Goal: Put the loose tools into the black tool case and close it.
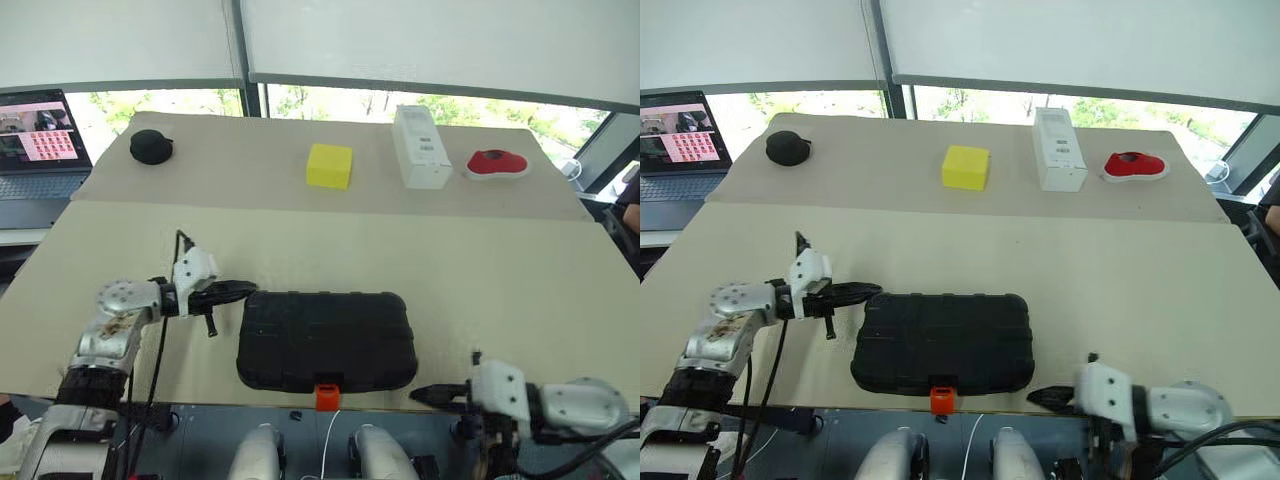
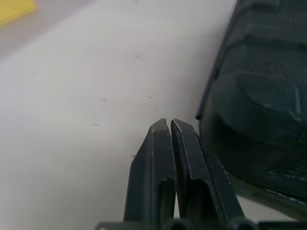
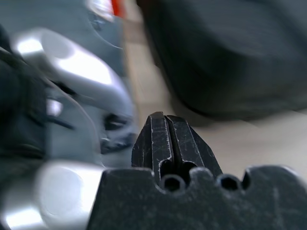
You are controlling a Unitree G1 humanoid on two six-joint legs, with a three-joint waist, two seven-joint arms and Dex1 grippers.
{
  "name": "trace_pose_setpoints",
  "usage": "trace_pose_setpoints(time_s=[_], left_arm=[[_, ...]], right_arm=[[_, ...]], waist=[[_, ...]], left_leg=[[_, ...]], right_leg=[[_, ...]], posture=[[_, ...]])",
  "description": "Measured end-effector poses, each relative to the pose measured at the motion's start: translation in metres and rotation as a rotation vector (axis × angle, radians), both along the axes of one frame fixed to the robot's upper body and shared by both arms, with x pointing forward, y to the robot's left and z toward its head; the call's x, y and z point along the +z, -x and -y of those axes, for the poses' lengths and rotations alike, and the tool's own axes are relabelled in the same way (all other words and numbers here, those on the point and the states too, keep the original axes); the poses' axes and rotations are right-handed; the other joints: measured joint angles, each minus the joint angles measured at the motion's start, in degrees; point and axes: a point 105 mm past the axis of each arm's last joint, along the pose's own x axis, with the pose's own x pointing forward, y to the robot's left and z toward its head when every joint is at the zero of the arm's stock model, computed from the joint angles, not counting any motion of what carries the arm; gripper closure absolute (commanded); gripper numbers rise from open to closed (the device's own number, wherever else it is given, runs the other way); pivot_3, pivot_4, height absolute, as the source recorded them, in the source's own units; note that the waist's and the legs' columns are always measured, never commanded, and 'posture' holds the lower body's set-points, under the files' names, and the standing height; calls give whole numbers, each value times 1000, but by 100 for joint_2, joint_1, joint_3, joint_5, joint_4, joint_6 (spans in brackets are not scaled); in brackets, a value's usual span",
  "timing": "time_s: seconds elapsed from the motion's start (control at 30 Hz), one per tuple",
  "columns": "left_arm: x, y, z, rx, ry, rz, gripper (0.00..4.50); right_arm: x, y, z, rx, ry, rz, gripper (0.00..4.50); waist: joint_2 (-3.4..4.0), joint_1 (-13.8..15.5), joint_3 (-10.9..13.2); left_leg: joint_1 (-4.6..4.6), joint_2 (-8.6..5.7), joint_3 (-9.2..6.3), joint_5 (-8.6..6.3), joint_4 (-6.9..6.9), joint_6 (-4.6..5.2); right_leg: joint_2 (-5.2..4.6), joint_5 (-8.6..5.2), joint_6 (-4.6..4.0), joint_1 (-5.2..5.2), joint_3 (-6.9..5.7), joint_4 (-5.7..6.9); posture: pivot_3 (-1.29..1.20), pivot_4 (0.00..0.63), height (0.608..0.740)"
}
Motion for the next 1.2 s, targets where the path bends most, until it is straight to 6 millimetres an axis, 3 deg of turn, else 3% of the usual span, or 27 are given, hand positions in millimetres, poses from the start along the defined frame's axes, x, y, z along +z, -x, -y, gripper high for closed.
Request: trace_pose_setpoints(time_s=[0.2, 0.3, 0.57, 0.7, 0.8, 0.87, 0.97, 1.0, 1.07, 1.1, 1.2], left_arm=[[-12, 0, -6, 2, -59, -82, 4368], [-13, 0, -9, 18, -58, -96, 4368], [-14, 7, -23, 172, 39, -109, 4368], [-15, 18, -24, 213, 75, -125, 4368], [-13, 25, -22, 201, 77, -130, 4368], [-1, 23, -26, 218, 115, -134, 4368], [32, 30, -42, 204, 125, -259, 4368], [47, 30, -39, 169, 120, -275, 4368], [73, 26, -22, 83, 137, -239, 4368], [87, 26, -2, -5, 146, -210, 4368], [84, 19, 29, -93, 184, -205, 4368]], right_arm=[[-9, -15, -24, -9, -12, 33, 4500], [-7, -41, -36, -74, -52, 79, 4500], [17, -120, -38, -212, -76, 259, 4500], [22, -138, -36, -220, -74, 296, 4500], [18, -141, -32, -224, -60, 297, 4500], [15, -138, -24, -228, -41, 285, 4500], [10, -130, 0, -275, -9, 263, 4500], [7, -124, 6, -293, -8, 250, 4500], [4, -113, 4, -287, -39, 224, 4500], [4, -106, -3, -268, -62, 215, 4500], [3, -102, -7, -269, -67, 204, 4500]], waist=[[-20, -5, 6], [-20, 1, 7], [-20, -37, 8], [-19, -13, 9], [-18, 15, 10], [-19, 54, 13], [-28, 47, 19], [-26, 63, 20], [-25, 106, 20], [-20, 96, 18], [-18, 50, 19]], left_leg=[[-9, 3, 4, 1, 4, 0], [-33, 1, 6, 4, 12, -3], [-47, 6, 5, 4, 16, -3], [-54, 5, 5, 3, 12, -3], [-56, 2, 6, 3, 12, -3], [-59, 2, 4, 3, 16, -3], [-59, 2, 0, 3, 15, -3], [-59, 1, -1, 3, 15, -3], [-58, -2, -3, 3, 18, -3], [-56, -6, 1, 3, 23, -3], [-58, -4, 0, 3, 28, -3]], right_leg=[[2, 0, -2, -16, 2, 6], [0, 1, -3, -46, 9, 20], [3, 5, -9, -64, 9, 33], [0, 5, -9, -68, 7, 29], [-5, 6, -9, -67, 4, 27], [-6, 6, -8, -66, -4, 28], [-6, 5, -6, -66, -7, 26], [-6, 4, -6, -65, -7, 25], [-6, 3, -3, -57, -13, 25], [-6, 4, -2, -55, -7, 26], [1, 4, -2, -56, -3, 28]], posture=[[0, 150, 740], [0, 150, 740], [0, 150, 740], [0, 150, 740], [0, 150, 740], [0, 150, 740], [0, 150, 740], [0, 150, 740], [0, 150, 740], [0, 150, 740], [0, 150, 740]])
